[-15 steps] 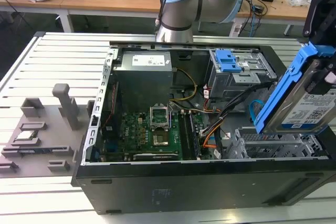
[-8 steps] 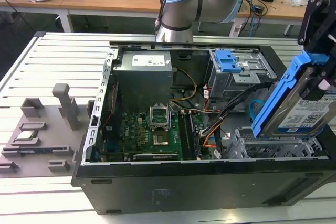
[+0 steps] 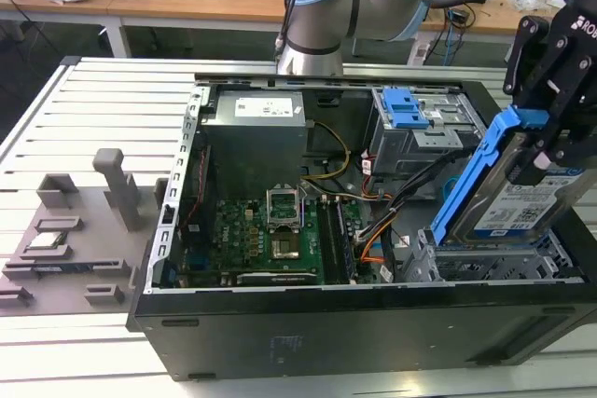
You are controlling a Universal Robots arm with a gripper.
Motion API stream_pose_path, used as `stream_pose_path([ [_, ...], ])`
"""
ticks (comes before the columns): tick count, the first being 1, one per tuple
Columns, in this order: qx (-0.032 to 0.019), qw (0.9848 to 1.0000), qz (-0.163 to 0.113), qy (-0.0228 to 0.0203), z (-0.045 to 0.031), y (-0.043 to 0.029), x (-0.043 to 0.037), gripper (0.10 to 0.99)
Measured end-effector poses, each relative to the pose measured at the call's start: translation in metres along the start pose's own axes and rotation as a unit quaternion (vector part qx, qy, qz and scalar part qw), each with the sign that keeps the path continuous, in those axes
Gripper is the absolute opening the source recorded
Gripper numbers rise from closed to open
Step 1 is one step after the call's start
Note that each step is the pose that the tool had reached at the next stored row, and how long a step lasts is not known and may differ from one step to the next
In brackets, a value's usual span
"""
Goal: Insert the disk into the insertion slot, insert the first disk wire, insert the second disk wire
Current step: 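Insert the disk into the insertion slot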
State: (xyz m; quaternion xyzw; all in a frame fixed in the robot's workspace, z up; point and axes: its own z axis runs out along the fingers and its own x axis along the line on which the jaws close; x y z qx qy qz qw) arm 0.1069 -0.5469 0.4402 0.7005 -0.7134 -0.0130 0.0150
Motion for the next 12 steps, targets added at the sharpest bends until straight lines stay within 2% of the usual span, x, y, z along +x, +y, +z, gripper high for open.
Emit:
stream_pose_path([
  [12,0.0000,1.0000,0.000,0.0001,0.0171,0.0000,-0.0007,0.365],
])
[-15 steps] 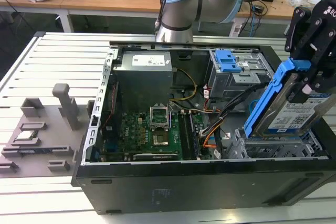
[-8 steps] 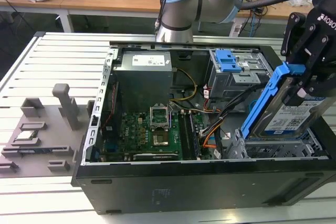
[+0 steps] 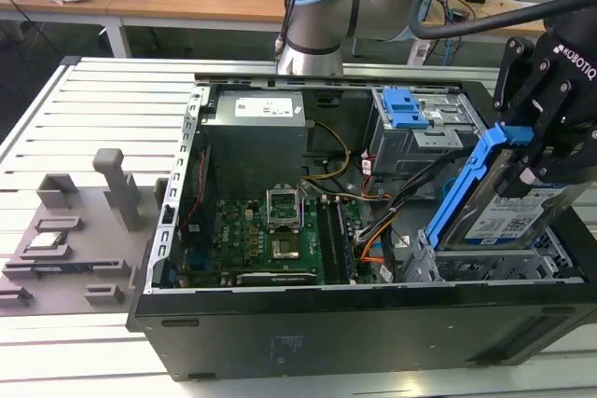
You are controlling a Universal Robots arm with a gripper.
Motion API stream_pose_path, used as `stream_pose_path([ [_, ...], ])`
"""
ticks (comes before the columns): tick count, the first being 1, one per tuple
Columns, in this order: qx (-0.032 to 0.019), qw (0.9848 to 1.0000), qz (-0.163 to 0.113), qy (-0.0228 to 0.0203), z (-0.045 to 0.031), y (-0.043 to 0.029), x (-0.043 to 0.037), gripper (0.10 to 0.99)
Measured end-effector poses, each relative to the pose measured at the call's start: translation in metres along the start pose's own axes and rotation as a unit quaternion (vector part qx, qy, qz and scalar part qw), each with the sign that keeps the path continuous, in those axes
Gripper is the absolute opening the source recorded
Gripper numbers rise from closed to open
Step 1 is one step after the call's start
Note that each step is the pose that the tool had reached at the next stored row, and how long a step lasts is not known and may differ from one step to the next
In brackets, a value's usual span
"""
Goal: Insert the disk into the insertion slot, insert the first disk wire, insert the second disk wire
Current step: 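Insert the disk into the insertion slot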
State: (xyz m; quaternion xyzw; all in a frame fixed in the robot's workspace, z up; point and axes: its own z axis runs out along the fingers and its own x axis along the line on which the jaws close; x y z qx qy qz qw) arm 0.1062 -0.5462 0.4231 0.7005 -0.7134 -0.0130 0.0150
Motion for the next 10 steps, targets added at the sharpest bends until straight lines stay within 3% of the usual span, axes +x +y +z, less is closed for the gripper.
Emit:
stream_pose_path([
  [10,0.0000,1.0000,0.000,0.0000,0.0140,-0.0006,-0.0001,0.365],
])
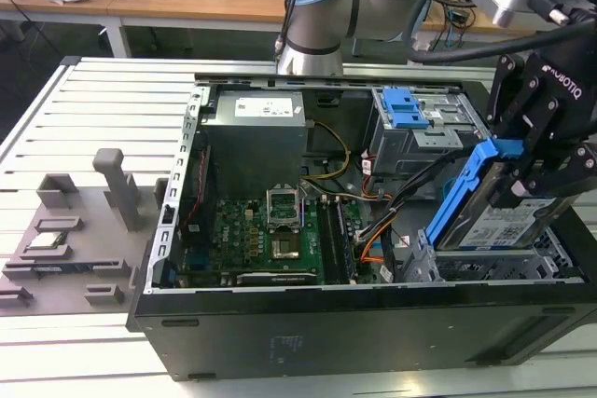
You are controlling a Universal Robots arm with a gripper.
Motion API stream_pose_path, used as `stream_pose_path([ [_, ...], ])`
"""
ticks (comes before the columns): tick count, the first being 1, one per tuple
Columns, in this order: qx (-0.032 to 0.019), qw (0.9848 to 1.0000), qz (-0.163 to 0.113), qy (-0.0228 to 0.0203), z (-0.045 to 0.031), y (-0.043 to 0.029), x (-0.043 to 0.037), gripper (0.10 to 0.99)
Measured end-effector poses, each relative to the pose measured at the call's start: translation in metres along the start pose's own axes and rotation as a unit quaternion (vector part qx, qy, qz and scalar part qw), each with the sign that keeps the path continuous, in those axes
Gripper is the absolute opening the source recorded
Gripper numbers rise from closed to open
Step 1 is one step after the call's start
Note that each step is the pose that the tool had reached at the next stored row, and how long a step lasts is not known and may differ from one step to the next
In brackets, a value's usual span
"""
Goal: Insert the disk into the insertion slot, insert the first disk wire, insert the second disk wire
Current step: 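Insert the disk into the insertion slot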
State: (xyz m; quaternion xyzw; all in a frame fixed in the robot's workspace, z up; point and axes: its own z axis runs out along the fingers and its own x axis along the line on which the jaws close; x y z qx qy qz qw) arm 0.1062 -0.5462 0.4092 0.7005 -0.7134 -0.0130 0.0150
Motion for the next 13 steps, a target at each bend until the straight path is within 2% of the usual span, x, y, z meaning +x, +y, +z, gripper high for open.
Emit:
stream_pose_path([
  [7,0.0000,1.0000,0.000,0.0000,0.0081,-0.0003,-0.0001,0.365],
  [11,0.0000,1.0000,0.000,0.0004,0.0083,-0.0003,0.0000,0.365],
  [12,0.0000,1.0000,0.000,0.0004,0.0082,-0.0003,0.0000,0.376],
  [13,0.0000,1.0000,0.000,0.0005,0.0082,-0.0003,0.0000,0.443],
])
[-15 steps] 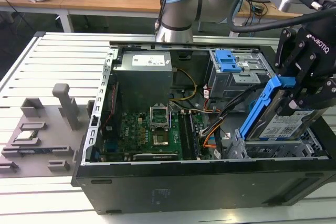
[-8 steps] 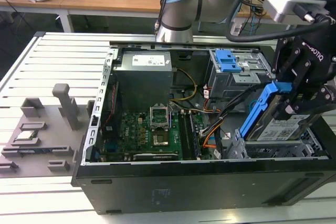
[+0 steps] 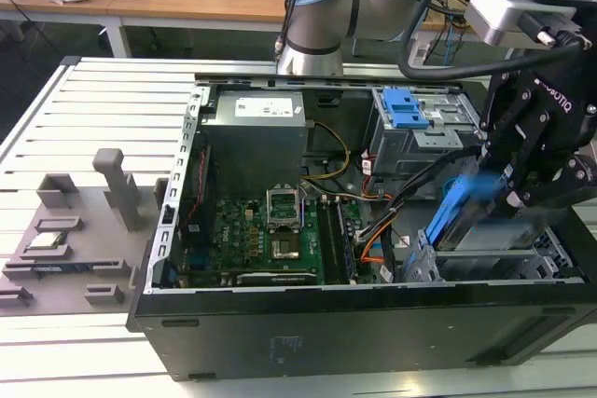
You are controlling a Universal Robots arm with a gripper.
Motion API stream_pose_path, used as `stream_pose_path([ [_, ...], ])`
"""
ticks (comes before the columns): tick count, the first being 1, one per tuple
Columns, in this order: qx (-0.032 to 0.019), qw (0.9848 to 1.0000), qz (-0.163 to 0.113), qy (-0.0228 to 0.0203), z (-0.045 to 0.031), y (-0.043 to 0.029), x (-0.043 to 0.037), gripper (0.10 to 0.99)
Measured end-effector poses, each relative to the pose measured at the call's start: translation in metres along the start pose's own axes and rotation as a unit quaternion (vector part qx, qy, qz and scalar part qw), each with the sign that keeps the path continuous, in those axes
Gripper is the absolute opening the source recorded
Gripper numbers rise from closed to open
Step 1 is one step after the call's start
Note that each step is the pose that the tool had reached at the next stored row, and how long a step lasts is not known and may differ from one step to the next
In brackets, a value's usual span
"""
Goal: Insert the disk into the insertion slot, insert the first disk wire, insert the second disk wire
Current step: 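Insert the disk into the insertion slot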
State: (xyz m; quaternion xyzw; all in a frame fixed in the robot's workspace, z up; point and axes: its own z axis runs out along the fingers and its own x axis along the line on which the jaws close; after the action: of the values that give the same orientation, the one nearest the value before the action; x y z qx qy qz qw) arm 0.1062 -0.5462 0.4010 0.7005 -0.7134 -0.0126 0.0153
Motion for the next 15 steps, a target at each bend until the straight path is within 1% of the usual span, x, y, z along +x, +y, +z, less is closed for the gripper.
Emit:
stream_pose_path([
  [3,0.0000,1.0000,0.000,-0.0001,0.0001,0.0000,0.0000,0.443],
  [4,0.0000,1.0000,0.000,-0.0001,0.0001,0.0000,0.0000,0.427],
  [8,0.0000,1.0000,0.000,-0.0001,0.0001,0.0000,0.0000,0.176],
  [9,0.0000,1.0000,0.000,0.0000,0.0001,0.0000,0.0000,0.176],
  [10,0.0000,1.0000,0.000,0.0000,0.0001,0.0000,0.0000,0.114],
  [15,0.0000,1.0000,0.000,0.0000,0.0001,0.0000,0.0000,0.106],
])
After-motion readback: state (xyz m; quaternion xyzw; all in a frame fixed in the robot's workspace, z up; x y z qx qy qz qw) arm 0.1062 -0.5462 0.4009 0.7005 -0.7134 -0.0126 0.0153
